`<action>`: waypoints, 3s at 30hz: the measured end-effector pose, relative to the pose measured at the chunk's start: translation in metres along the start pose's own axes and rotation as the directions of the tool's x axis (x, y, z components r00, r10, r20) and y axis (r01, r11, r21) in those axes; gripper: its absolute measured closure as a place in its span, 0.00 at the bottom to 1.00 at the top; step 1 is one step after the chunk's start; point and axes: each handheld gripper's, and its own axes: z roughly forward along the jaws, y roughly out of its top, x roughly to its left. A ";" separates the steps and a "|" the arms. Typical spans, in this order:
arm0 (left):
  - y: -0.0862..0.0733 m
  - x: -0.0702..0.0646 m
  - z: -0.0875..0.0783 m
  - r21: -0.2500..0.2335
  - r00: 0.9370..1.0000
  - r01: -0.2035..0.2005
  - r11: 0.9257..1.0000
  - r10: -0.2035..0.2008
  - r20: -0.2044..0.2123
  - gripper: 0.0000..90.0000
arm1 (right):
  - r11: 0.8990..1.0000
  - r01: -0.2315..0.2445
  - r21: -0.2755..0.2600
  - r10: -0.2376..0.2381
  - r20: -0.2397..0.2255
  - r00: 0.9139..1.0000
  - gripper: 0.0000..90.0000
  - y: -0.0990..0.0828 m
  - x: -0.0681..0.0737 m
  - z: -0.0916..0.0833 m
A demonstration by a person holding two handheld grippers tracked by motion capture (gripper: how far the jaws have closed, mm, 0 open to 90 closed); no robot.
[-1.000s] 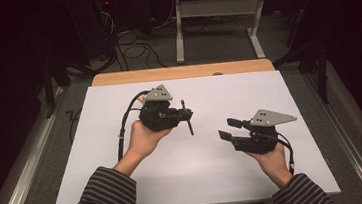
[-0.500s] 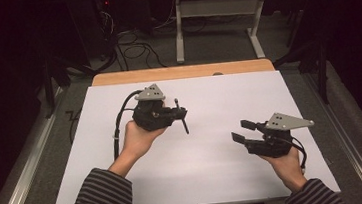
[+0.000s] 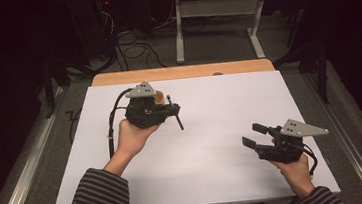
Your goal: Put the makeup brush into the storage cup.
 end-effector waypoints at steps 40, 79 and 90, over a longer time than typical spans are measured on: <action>-0.001 0.027 -0.038 -0.045 0.994 0.052 0.998 -0.056 -0.092 0.93 | 1.000 0.010 0.010 -0.010 0.031 0.999 0.34 -0.021 -0.004 0.004; 0.011 0.060 -0.033 -0.006 0.977 0.081 0.997 -0.081 -0.198 0.93 | 1.000 0.008 0.013 -0.008 0.015 1.000 0.34 -0.022 -0.003 0.004; 0.012 0.068 -0.028 -0.004 0.971 0.096 0.995 -0.094 -0.221 0.93 | 1.000 0.005 0.010 -0.006 0.013 1.000 0.34 -0.022 -0.003 0.004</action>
